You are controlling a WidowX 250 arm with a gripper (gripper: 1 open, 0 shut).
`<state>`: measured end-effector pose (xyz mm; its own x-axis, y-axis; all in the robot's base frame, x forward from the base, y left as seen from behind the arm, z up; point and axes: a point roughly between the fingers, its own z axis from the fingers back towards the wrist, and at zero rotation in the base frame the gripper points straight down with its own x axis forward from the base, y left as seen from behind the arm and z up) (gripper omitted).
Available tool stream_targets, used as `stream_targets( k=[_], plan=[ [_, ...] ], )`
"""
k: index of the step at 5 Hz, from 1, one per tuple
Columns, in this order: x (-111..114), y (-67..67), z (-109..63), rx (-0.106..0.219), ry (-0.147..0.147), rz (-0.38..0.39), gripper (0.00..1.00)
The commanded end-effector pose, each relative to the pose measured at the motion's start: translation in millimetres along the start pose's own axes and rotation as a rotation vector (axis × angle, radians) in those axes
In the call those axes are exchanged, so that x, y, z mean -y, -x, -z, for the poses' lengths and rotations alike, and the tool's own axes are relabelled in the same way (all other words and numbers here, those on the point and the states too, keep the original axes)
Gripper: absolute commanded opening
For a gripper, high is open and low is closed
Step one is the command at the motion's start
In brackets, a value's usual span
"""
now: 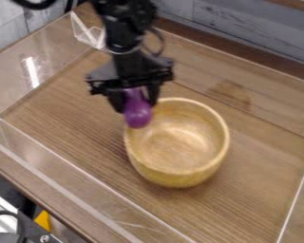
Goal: Remove the purple eggplant from inside the brown bowl and put it on the table
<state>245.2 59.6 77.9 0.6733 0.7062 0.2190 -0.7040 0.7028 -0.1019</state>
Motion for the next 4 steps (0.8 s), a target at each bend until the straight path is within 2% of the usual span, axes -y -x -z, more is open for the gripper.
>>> stream_targets(
  k=[1,2,4],
  plan=[
    [-7.4,-13.0,-4.3,0.053,0.006,-0.012,0.0],
    [-3.3,-18.7,-2.3,0.059,-0.002,-0.03,0.0],
    [3.1,0.9,14.0,0.065,-0.015,-0.039,0.0]
  ],
)
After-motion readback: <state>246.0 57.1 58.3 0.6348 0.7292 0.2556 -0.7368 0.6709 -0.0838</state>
